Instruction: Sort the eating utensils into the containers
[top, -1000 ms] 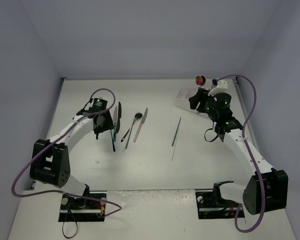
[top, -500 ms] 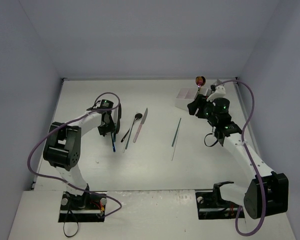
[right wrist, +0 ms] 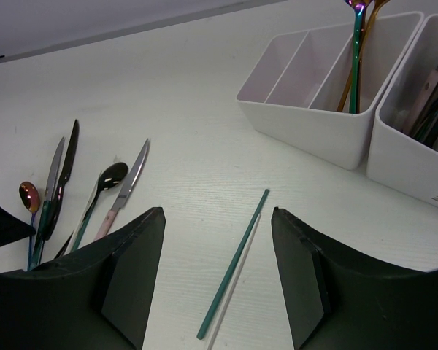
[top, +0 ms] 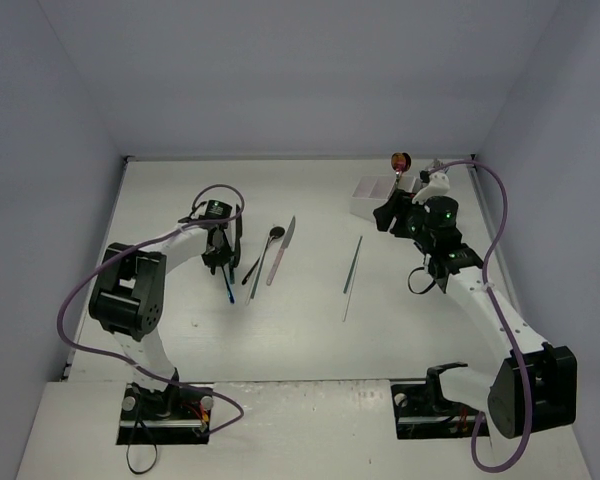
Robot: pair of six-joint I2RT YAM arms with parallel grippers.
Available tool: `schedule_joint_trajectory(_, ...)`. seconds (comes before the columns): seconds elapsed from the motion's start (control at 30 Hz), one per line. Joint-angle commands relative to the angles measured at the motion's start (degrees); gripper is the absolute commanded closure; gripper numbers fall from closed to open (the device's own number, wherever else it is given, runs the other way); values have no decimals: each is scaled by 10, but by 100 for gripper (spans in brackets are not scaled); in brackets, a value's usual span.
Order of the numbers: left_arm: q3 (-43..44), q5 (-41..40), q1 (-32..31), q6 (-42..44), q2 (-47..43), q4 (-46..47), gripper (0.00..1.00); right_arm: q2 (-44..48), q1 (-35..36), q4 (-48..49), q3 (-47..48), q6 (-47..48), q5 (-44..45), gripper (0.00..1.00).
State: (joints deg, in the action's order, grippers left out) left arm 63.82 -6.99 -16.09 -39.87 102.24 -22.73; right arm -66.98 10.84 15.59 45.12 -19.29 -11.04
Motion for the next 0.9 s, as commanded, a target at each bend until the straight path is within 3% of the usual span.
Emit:
schedule_joint_trajectory(0.0,-21,-7,-3,-8,-21,-14,100,1,16,40,14,4,-18,42)
schedule_joint_trajectory(0.33,-32,-42,-50,75,-212,-25,100,-32,118,39,59,-1,-40,43)
schedule_joint_trajectory(0.57,-41,-4,-117,137,-369,21,100,-78,230,40,128,-2,-38,44)
schedule_joint_trajectory(0.87,-57,53,-191,178,-468,77,100,-124,333,40,225,1,-42,46)
